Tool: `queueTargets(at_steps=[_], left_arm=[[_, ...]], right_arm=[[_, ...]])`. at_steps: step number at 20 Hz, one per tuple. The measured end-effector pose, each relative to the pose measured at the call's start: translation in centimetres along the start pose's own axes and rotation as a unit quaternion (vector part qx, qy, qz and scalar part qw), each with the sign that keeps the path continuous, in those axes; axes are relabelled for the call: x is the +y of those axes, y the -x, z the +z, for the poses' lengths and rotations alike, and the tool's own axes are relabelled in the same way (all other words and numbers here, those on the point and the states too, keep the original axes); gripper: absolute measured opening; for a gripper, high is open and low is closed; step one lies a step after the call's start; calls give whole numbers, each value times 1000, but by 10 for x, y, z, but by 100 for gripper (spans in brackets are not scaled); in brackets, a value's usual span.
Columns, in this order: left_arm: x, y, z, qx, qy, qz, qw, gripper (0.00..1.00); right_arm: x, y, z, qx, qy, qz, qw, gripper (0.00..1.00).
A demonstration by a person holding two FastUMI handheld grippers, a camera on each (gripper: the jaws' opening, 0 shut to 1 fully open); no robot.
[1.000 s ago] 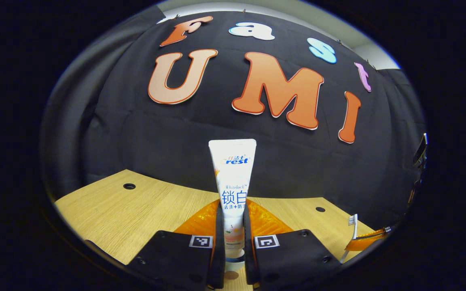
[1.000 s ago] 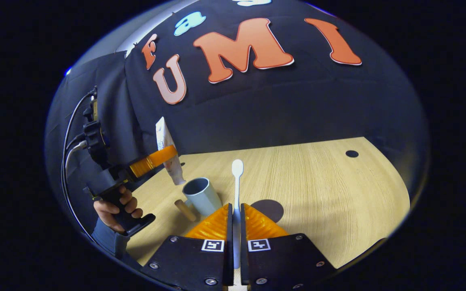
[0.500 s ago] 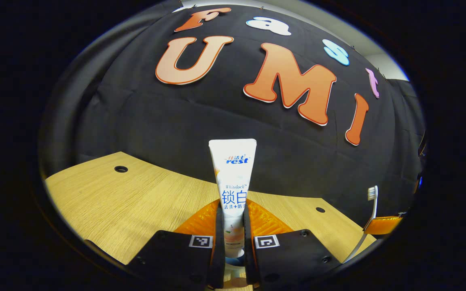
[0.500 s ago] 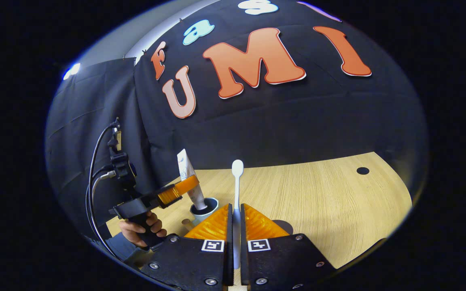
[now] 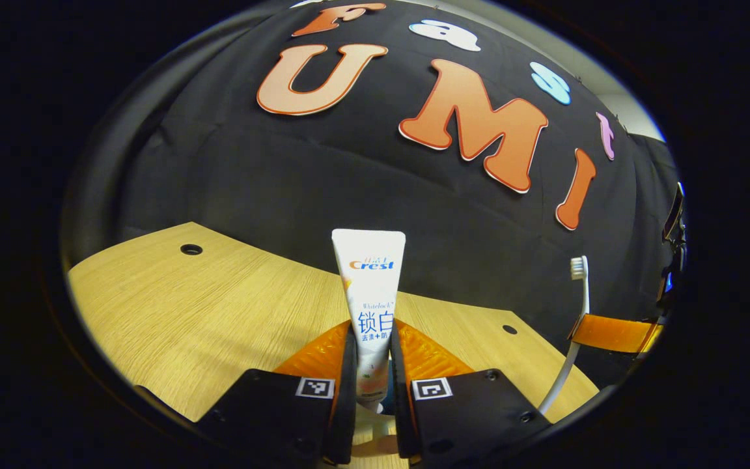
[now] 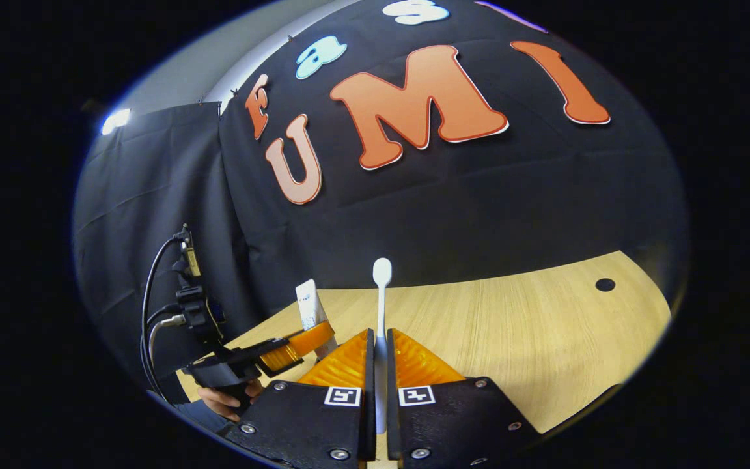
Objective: Put the toothbrush and toothpaste on the desktop into the cup, then pick up the cup and place it on the coaster on the desktop.
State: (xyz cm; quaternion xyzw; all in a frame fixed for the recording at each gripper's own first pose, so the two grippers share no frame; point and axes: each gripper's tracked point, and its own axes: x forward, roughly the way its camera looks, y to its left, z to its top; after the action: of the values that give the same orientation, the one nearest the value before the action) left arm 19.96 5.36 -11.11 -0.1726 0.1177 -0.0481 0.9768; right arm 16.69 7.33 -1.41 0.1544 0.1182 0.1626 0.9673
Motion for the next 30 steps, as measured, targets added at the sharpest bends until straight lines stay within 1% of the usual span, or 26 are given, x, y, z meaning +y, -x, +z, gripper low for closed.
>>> queueTargets(at_steps=[1, 2, 3, 4, 6, 7, 9, 11, 12, 13, 14, 15, 17, 19, 21, 22, 23, 24, 27, 28, 30], left_arm=[[-2, 3, -3, 8, 1, -6, 1000, 30], [-6, 2, -7, 16, 3, -14, 1000, 27], [-8, 4, -12, 26, 2, -19, 999, 36], [-10, 4, -15, 28, -2, -20, 999, 41], [-11, 5, -18, 34, -9, -18, 999, 46], [-12, 9, -19, 36, -10, -20, 999, 46], [-13, 15, -8, 15, -17, -23, 999, 49], [-8, 22, 4, -3, -30, -10, 999, 47], [-6, 27, 10, -11, -33, -8, 999, 53], [-5, 32, 15, -20, -35, -7, 999, 63], [-3, 36, 20, -27, -36, -5, 999, 59], [-1, 41, 25, -35, -38, -2, 999, 67], [7, 50, 33, -50, -40, 8, 998, 79], [19, 59, 41, -64, -41, 22, 997, 81], [24, 68, 44, -73, -43, 25, 996, 81], [27, 72, 47, -75, -44, 28, 996, 84], [32, 75, 48, -79, -45, 32, 995, 81], [35, 77, 50, -81, -46, 35, 995, 86], [41, 81, 48, -81, -44, 38, 995, 87], [43, 84, 46, -81, -43, 39, 995, 93], [45, 86, 47, -81, -40, 41, 995, 96]], right_arm=[[2, -3, 2, -5, -2, 4, 1000, 7], [4, -7, 4, -10, -4, 6, 1000, 7], [5, -10, 5, -12, -5, 9, 1000, 7], [7, -12, 7, -16, -6, 11, 1000, 7], [9, -16, 11, -23, -7, 15, 1000, 7], [11, -18, 13, -29, -5, 15, 999, 7], [14, -21, 18, -40, -2, 20, 999, 7], [21, -27, 22, -47, 2, 31, 998, 7], [24, -29, 24, -51, 6, 34, 998, 7], [28, -31, 27, -57, 11, 37, 998, 7], [31, -34, 30, -63, 14, 41, 997, 6], [37, -37, 32, -69, 16, 46, 996, 7], [44, -44, 33, -75, 17, 53, 996, 7], [44, -50, 31, -81, 23, 44, 996, 7], [50, -54, 29, -84, 26, 45, 995, 7], [53, -56, 28, -87, 26, 48, 995, 7], [53, -57, 29, -90, 24, 49, 994, 7], [53, -59, 30, -94, 22, 48, 994, 7], [51, -64, 34, -111, 19, 34, 993, 7], [51, -66, 35, -116, 18, 32, 993, 7], [52, -70, 31, -119, 18, 29, 992, 7]])
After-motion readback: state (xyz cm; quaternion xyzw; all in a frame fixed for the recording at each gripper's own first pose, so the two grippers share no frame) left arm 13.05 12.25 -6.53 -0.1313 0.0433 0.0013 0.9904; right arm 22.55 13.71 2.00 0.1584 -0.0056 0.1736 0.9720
